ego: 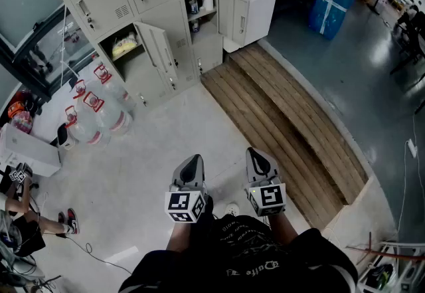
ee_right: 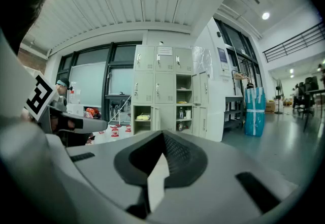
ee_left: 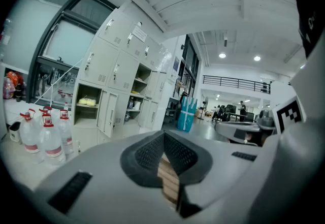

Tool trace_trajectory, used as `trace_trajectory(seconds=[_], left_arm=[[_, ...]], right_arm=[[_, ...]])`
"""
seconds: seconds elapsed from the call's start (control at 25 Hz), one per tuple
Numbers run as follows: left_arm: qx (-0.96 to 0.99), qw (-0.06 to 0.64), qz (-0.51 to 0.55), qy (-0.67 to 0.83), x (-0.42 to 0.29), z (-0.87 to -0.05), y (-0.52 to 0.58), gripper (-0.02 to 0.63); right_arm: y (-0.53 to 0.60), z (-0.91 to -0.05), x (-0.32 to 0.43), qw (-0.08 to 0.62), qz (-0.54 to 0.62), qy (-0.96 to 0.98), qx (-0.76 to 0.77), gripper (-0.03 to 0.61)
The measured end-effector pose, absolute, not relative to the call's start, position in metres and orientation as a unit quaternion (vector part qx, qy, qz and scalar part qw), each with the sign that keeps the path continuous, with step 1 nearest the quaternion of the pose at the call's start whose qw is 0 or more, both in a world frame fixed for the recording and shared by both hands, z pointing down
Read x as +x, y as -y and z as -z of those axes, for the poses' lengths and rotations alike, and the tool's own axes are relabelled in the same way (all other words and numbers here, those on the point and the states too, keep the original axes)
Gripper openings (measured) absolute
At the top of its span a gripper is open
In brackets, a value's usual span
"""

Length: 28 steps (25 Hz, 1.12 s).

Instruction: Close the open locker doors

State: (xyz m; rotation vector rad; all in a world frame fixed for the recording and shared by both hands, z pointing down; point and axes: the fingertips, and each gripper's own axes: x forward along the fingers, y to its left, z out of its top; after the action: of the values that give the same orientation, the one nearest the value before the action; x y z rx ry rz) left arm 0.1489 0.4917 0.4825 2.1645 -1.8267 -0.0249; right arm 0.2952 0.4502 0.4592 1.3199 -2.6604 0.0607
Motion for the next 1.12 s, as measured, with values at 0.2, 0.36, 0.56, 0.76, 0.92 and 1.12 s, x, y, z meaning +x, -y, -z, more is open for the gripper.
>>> trace_trajectory(seconds=[0.2,0.36,0.56,0.76,0.92,1.12], left_arm=[[0.759,0.152,0.007,0.632,0.14,-0.484,-0.478,0.006],[0.764,0.154,0.0,0.627,0.136,-0.485,-0.466,0.008],[0.771,0.156,-0.004,0.617,0.125,-0.484,-0.442,0.006],[0.785,0.155,-0.005,0.6,0.104,-0.485,-0.409,0.008],[0.8,0.151,-0.007,0.581,0.083,-0.482,-0.381,0.008],[0.806,0.143,-0.017,0.575,0.049,-0.476,-0.352,0.008]], right_arm=[[-0.442,-0.464,0.284,0.09,-0.02,0.89,0.446,0.003],[-0.432,-0.464,0.279,0.087,-0.026,0.887,0.453,0.003],[-0.411,-0.46,0.271,0.067,-0.036,0.88,0.468,0.005],[-0.384,-0.458,0.251,0.06,-0.04,0.87,0.488,0.005],[-0.358,-0.453,0.226,0.053,-0.034,0.864,0.499,0.006],[-0.337,-0.454,0.193,0.064,-0.029,0.855,0.514,0.006]])
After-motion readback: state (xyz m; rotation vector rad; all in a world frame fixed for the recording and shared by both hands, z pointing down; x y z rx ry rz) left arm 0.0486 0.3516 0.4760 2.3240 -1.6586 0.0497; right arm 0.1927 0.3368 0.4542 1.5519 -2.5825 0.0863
